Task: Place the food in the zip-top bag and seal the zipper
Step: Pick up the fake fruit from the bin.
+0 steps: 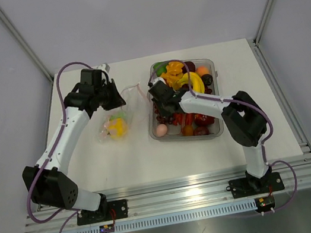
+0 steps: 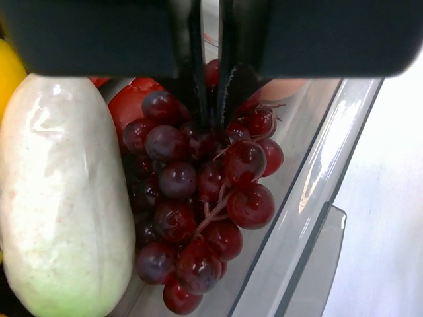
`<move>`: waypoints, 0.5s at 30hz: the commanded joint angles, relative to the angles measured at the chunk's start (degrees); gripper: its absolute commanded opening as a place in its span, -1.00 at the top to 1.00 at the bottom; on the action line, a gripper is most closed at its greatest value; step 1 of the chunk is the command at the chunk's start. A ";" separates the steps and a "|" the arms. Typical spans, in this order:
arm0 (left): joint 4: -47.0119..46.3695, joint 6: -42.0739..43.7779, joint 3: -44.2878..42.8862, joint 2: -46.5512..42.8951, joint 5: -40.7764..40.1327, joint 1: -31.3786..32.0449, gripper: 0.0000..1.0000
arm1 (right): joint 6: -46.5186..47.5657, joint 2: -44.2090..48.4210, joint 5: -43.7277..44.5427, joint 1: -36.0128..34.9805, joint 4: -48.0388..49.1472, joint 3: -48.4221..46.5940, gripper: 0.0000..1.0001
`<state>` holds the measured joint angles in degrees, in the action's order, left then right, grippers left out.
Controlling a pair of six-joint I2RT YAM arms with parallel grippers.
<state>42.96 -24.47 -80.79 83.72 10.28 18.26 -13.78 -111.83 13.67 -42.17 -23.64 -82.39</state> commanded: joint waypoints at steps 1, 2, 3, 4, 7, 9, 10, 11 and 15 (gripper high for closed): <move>-2.97 -0.23 0.72 -1.98 1.49 -0.24 1.00 | -1.77 3.98 1.09 -0.01 1.67 -0.58 0.84; -3.06 -0.32 0.73 -1.90 1.75 -0.24 1.00 | -2.56 4.69 1.18 -0.10 1.40 -0.23 0.89; -3.06 -0.40 0.81 -1.90 1.84 -0.24 1.00 | -2.83 5.48 1.18 -0.02 1.31 -0.05 0.96; -3.14 -0.40 0.81 -1.81 1.93 -0.24 1.00 | -3.27 7.05 1.18 -0.10 1.23 0.21 0.97; -3.15 -0.32 0.90 -1.81 2.28 -0.24 1.00 | -4.58 9.95 2.06 -0.01 0.53 0.91 1.00; -3.23 -0.32 0.90 -1.72 2.55 -0.24 1.00 | -5.03 11.45 2.41 -0.01 -0.35 0.92 1.00; -3.15 -0.40 0.90 -1.63 2.55 -0.24 1.00 | -5.11 12.85 2.76 -0.01 -0.70 0.92 1.00; -3.23 -0.32 0.90 -1.63 2.72 -0.24 1.00 | -5.46 13.56 2.94 -0.01 -1.23 0.92 1.00; -3.41 -0.58 0.90 -1.54 3.25 -0.24 1.00 | -5.91 16.90 4.34 -0.01 -3.25 0.30 1.00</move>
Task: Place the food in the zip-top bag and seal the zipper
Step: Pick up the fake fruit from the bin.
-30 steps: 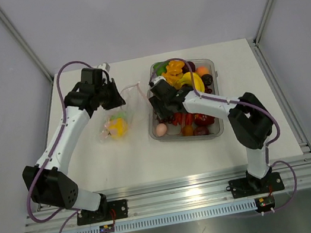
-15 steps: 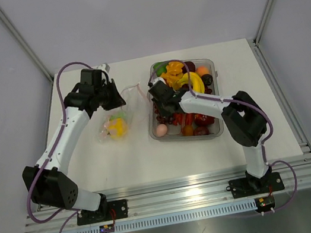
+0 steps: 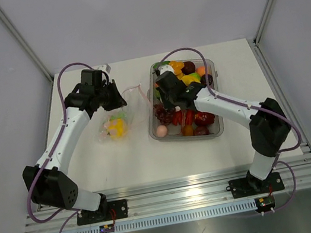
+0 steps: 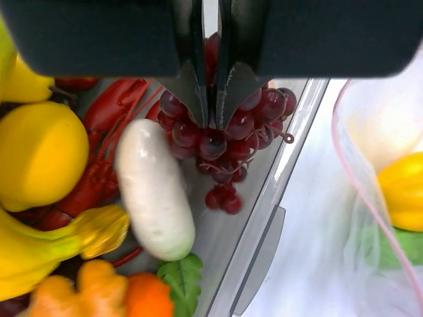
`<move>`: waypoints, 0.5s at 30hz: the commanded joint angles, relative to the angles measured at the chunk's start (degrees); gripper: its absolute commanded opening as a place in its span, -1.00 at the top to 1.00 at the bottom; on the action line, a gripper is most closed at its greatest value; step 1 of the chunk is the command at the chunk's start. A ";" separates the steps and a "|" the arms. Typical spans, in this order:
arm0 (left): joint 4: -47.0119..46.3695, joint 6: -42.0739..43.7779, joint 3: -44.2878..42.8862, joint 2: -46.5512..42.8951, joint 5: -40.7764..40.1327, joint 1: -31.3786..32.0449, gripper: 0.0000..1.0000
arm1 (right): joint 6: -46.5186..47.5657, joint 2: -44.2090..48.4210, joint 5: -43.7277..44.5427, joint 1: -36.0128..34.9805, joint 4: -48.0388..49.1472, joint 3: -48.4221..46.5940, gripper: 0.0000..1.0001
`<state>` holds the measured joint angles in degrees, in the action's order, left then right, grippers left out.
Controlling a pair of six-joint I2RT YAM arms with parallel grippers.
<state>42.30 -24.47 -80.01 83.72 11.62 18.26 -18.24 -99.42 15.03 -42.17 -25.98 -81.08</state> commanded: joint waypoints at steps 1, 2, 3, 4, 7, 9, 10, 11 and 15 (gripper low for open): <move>-2.84 -0.49 0.11 -1.37 2.01 -0.24 1.00 | -1.53 5.97 3.51 -0.01 -1.27 -1.19 1.00; -2.93 -0.49 0.11 -1.37 2.09 -0.24 1.00 | -1.54 6.60 3.78 -0.10 -2.05 -1.54 1.00; -2.84 -0.49 0.11 -1.28 2.18 -0.24 1.00 | -1.45 7.39 3.78 -0.02 -2.41 -1.63 1.00; -2.84 -0.32 0.11 -1.28 2.27 -0.24 1.00 | -1.19 8.70 3.52 -0.01 -2.59 -1.80 1.00; -3.02 -0.32 0.20 -1.02 2.71 -0.24 1.00 | -1.01 10.99 3.17 -0.01 -3.73 -2.42 1.00; -3.10 -0.32 0.38 -0.84 3.23 -0.24 1.00 | -1.18 12.14 2.99 0.07 -4.34 -2.86 1.00; -3.10 -0.32 0.47 -0.84 3.32 -0.24 1.00 | -1.36 13.10 2.82 -0.01 -4.43 -3.12 1.00; -3.28 -0.40 0.55 -0.84 3.67 -0.24 1.00 | -1.36 13.63 2.82 -0.10 -4.52 -3.47 1.00; -3.46 -0.67 0.64 -0.58 4.55 -0.24 1.00 | -1.71 15.39 1.85 -0.10 -4.70 -5.23 1.00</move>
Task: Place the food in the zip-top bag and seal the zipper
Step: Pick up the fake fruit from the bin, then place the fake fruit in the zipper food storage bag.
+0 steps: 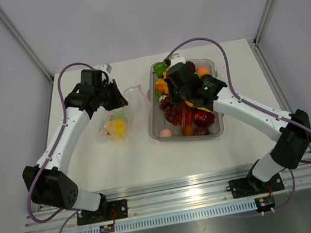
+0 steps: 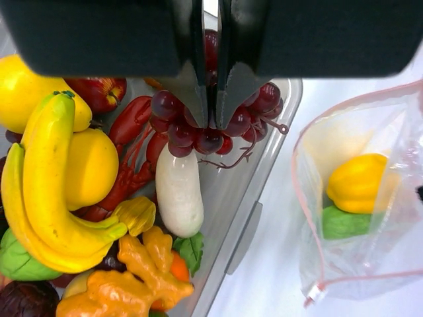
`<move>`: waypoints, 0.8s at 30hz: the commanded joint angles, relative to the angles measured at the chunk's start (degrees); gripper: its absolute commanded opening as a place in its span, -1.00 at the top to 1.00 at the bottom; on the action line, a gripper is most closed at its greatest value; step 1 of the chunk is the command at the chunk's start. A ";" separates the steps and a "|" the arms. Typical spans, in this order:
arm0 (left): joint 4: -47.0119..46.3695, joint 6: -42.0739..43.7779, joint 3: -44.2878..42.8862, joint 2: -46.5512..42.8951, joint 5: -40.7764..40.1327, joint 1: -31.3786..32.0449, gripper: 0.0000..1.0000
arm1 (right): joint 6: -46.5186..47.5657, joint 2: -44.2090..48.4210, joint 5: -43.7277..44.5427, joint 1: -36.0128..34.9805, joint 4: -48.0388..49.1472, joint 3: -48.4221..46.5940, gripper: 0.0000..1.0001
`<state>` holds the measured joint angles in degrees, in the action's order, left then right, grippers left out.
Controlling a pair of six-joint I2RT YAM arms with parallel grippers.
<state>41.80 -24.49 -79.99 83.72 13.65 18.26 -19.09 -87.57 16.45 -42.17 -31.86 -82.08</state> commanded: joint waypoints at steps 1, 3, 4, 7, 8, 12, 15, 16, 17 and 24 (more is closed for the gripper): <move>-3.04 -0.73 0.53 -0.58 2.78 -0.24 1.00 | -1.03 3.81 -0.09 -0.02 1.01 -4.75 1.00; -3.22 -0.82 0.62 -0.58 3.05 -0.24 1.00 | -1.12 3.90 -0.89 -0.02 0.66 -6.68 1.00; -3.22 -0.82 0.62 -0.49 3.14 -0.24 1.00 | -1.21 3.90 -1.67 -0.01 0.66 -7.38 1.00; -3.22 -0.91 0.80 -0.40 3.31 -0.24 1.00 | -1.21 3.72 -2.73 -0.01 0.74 -10.19 1.00; -3.30 -0.91 0.80 -0.49 3.23 -0.24 1.00 | -1.12 3.72 -2.91 -0.10 0.74 -11.77 1.00; -3.39 -0.82 1.06 -0.40 3.23 -0.24 1.00 | -0.77 3.02 -4.67 -0.19 0.74 -16.26 1.00; -3.74 -1.08 1.23 -0.14 3.66 -0.24 1.00 | -0.60 1.44 -6.86 -0.19 0.39 -21.00 1.00; -3.83 -1.17 1.24 -0.14 3.75 -0.24 1.00 | -0.51 0.48 -7.39 -0.28 0.30 -22.23 1.00; -4.01 -1.35 1.24 -0.05 4.01 -0.24 1.00 | -0.51 0.04 -8.09 -0.28 0.22 -24.59 1.00; -4.01 -1.88 -0.17 0.39 4.63 -0.24 1.00 | -1.30 -3.92 -11.35 -1.33 0.74 -31.20 1.00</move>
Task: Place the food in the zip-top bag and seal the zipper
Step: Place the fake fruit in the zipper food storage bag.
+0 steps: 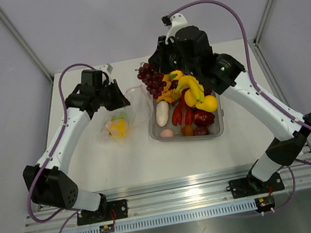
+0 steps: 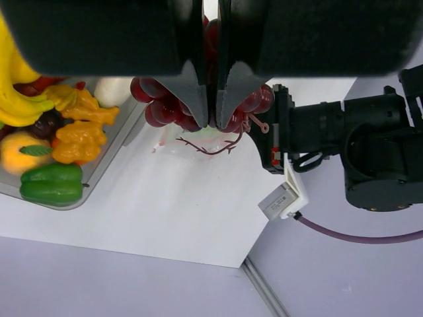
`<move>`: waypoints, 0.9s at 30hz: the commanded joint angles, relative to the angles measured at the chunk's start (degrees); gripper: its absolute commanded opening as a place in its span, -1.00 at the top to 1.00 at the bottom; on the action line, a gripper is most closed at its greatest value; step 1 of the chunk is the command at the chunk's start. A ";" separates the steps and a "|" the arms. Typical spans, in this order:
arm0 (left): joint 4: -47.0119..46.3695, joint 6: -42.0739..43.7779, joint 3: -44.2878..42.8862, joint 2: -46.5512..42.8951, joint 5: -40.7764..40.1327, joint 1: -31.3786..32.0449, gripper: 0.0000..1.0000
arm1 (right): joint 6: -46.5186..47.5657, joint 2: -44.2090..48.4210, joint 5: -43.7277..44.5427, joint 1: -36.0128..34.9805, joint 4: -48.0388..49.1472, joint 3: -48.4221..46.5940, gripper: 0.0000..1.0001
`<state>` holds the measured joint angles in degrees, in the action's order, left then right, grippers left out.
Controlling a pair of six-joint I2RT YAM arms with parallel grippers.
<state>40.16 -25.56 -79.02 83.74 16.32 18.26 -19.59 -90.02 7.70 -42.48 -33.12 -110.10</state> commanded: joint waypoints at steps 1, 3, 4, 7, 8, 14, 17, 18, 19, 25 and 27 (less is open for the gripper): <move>-2.28 -0.81 -1.22 0.37 1.97 -0.24 1.00 | -1.14 -2.26 -3.22 -1.20 2.18 -3.36 1.00; -2.11 -0.72 -1.48 0.37 1.96 -0.24 1.00 | -1.59 -2.79 -3.66 -1.29 2.80 -3.19 1.00; -2.19 -0.80 -1.83 0.37 2.23 -0.24 1.00 | -2.11 -3.49 -4.27 -1.29 3.06 -2.66 1.00; -2.19 -1.16 -2.53 0.37 3.19 -0.24 1.00 | -3.86 -4.90 -5.59 -1.38 4.64 -0.82 1.00; -2.19 -1.24 -2.71 0.37 3.54 -0.24 1.00 | -4.39 -5.34 -6.03 -1.47 5.43 -0.38 1.00; -2.63 -2.47 -4.38 0.19 6.88 -0.59 1.00 | -7.30 -7.28 -7.44 -1.64 8.16 4.09 1.00; -3.16 -3.18 -4.56 -0.25 8.20 -1.03 1.00 | -8.00 -7.89 -7.44 -1.64 8.86 7.00 1.00; -3.60 -3.35 -4.65 -0.42 8.73 -1.12 1.00 | -8.26 -8.24 -7.53 -1.64 8.87 7.70 1.00; -3.77 -3.79 -4.56 -0.51 9.52 -1.21 1.00 | -8.53 -8.42 -7.44 -1.64 9.13 9.28 1.00; -4.83 -4.93 -4.65 -1.21 12.24 -1.83 1.00 | -9.23 -11.75 -8.92 -1.64 7.99 10.53 0.98; -5.09 -5.11 -4.65 -1.39 12.60 -2.18 1.00 | -8.71 -13.16 -9.72 -1.64 5.27 9.13 0.50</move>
<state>38.83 -29.32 -80.99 83.74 25.17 16.62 -27.90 -102.15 0.14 -43.40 -28.45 -98.74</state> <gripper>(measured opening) 0.008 0.183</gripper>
